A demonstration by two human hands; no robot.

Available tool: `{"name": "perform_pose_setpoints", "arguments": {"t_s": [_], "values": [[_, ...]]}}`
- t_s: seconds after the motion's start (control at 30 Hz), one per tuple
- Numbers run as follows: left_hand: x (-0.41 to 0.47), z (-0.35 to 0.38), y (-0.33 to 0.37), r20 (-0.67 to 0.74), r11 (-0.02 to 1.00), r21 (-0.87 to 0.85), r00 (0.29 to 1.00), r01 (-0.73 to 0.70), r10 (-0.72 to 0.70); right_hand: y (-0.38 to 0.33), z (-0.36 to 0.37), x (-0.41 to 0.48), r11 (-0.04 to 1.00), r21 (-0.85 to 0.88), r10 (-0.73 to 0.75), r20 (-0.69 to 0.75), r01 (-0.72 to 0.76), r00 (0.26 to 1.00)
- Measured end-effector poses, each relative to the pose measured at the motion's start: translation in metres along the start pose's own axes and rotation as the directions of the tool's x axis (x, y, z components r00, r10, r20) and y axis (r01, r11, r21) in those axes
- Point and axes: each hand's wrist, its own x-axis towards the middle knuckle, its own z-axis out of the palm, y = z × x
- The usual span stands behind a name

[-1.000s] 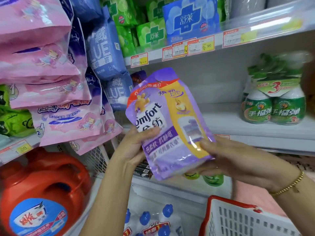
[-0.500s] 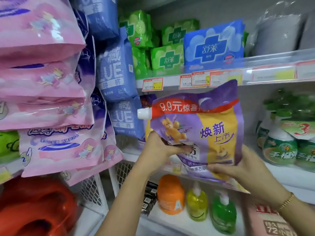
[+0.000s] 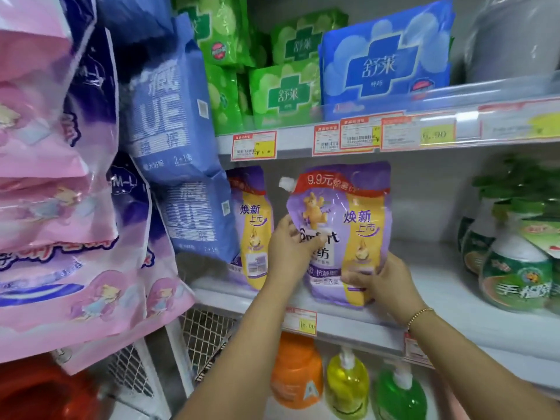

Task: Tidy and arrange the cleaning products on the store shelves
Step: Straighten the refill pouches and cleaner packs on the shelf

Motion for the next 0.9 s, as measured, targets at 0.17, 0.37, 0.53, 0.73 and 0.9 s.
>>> {"name": "perform_pose_setpoints", "arguments": {"t_s": [0.17, 0.37, 0.53, 0.73, 0.9], "values": [[-0.007, -0.017, -0.022, -0.049, 0.979, 0.202, 0.999, -0.008, 0.018, 0.011, 0.021, 0.016, 0.997, -0.062, 0.047, -0.001, -0.047, 0.999], [-0.026, -0.052, -0.042, -0.236, 0.883, 0.467, 0.957, -0.043, 0.172, 0.008, 0.057, 0.029, 0.996, -0.081, 0.043, -0.057, -0.047, 0.997], [-0.027, -0.080, -0.044, -0.312, 0.974, 0.173, 0.946, 0.149, -0.090, -0.021, 0.059, 0.017, 0.937, -0.326, 0.100, -0.099, -0.127, 0.990], [-0.032, -0.101, -0.014, 0.050, 0.350, -0.887, 0.816, 0.302, -0.576, -0.091, 0.096, -0.002, 0.908, -0.294, -0.335, -0.081, 0.299, 0.939], [-0.034, -0.113, -0.011, 0.135, 0.006, -0.987, 0.859, 0.159, -0.494, -0.104, 0.153, 0.048, 0.987, -0.156, -0.019, 0.135, 0.040, 0.991]]}}
